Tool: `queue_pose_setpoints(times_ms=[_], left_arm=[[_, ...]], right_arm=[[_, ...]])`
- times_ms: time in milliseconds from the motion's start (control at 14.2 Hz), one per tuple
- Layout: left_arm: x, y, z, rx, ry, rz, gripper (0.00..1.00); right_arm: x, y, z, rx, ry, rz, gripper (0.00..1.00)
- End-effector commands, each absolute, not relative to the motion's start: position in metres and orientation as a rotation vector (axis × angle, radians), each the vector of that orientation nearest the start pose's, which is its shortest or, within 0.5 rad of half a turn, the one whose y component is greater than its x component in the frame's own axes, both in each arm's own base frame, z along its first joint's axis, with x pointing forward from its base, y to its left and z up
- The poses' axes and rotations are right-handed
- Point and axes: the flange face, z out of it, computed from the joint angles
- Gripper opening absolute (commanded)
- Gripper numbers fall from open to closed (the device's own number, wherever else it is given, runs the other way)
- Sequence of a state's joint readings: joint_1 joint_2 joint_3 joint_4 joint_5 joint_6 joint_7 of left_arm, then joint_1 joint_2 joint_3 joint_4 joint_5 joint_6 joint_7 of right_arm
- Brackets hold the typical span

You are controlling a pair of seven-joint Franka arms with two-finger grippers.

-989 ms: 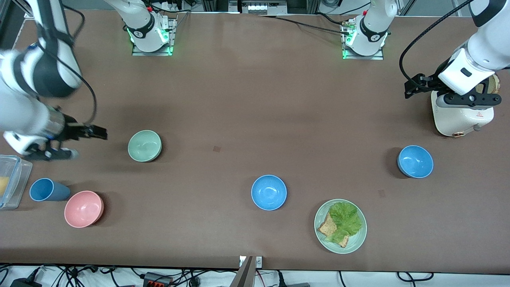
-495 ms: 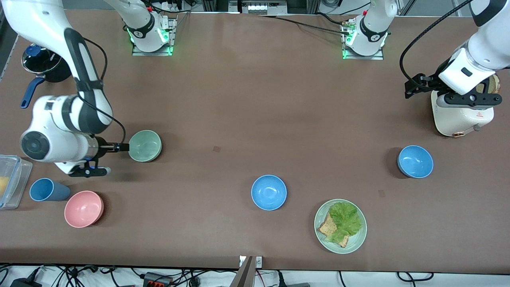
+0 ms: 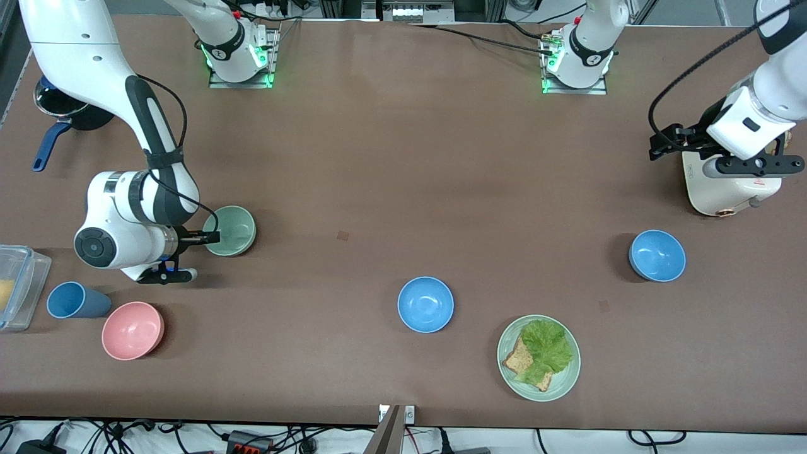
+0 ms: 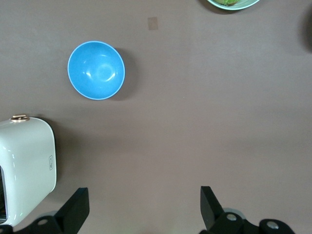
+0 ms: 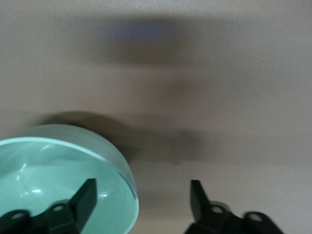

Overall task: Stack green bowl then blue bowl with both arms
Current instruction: 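Grasp the green bowl with the right gripper while the left gripper reaches the blue bowl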

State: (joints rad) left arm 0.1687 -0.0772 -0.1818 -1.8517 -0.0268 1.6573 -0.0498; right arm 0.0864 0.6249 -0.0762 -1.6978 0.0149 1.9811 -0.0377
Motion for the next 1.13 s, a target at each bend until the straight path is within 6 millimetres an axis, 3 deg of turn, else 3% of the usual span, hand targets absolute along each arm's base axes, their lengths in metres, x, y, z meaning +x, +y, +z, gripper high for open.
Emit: queue_pose_setpoints(times_ms=[0, 71, 283, 424, 565, 636, 848, 918, 1060], left_arm=[[0.531, -0.012, 0.544, -3.171, -0.038, 0.2, 1.0], [0.532, -0.009, 0.543, -3.172, -0.046, 0.2, 1.0], [0.539, -0.002, 0.521, -3.163, -0.075, 0.271, 1.0], [0.547, 0.019, 0.509, -3.165, -0.128, 0.27, 1.0], [0.561, 0.024, 0.496, -3.173, -0.112, 0.264, 1.0], [0.566, 0.024, 0.48, -3.162, -0.1, 0.299, 1.0], [0.582, 0.053, 0.422, -3.133, -0.098, 0.244, 1.0], [0.581, 0.056, 0.405, -3.094, -0.058, 0.186, 1.0], [0.576, 0.062, 0.366, -3.08, -0.042, 0.115, 1.0]], right_arm=[[0.636, 0.017, 0.204, -3.125, -0.063, 0.549, 0.53], [0.636, 0.017, 0.203, -3.124, -0.063, 0.554, 0.41], [0.634, 0.023, 0.198, -3.12, -0.084, 0.578, 0.19], [0.634, 0.029, 0.2, -3.117, -0.123, 0.576, 0.0], [0.637, 0.05, 0.207, -3.099, -0.191, 0.55, 0.0], [0.638, 0.056, 0.213, -3.098, -0.202, 0.533, 0.0], [0.648, 0.106, 0.25, -3.051, -0.293, 0.508, 0.0], [0.651, 0.132, 0.267, -3.04, -0.283, 0.505, 0.0], [0.646, 0.203, 0.288, -3.022, -0.227, 0.466, 0.0]])
